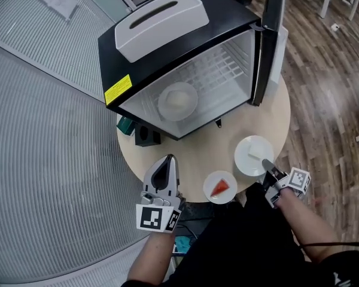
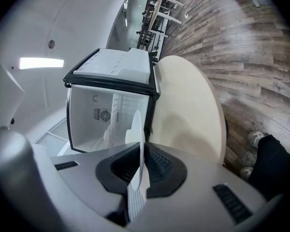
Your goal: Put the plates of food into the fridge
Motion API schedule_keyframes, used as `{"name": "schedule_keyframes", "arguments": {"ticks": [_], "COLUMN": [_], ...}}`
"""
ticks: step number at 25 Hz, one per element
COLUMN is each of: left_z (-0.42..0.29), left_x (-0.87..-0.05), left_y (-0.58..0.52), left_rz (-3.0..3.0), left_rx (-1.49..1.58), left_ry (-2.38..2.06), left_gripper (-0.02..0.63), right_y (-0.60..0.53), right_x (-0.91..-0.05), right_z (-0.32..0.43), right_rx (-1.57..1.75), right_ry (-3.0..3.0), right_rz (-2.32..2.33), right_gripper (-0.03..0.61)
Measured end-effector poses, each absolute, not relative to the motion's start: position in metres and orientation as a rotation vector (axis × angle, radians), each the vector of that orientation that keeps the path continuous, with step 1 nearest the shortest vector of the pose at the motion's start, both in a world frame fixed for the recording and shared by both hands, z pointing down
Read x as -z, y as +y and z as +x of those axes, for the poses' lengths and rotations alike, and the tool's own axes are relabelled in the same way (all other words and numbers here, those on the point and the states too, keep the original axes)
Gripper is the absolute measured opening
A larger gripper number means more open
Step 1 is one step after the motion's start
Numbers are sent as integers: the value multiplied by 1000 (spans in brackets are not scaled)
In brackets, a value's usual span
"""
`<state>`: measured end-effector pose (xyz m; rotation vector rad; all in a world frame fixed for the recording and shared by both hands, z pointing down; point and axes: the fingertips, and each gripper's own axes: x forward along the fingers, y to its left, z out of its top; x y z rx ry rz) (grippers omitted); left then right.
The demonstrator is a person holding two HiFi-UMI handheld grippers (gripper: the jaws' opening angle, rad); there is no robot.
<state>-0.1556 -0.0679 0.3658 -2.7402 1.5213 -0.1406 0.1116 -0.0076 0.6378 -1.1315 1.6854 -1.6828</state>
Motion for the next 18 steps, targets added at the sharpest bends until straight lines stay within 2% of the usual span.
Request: {"name": "schedule_keyframes", "arguments": {"ticks": [18], "left_z": [-166], "left_x": [-331], "left_y": [-92], "left_rz": [-2622], "left_rx": [8], "left_ry": [1655], "left_gripper": [3], "right_y": [-107], "right_x": [-561], "right_z": [115], "right_rx": [1602], "right_ry": [1860], "right_rz": [-1081], "right_gripper": [25]}}
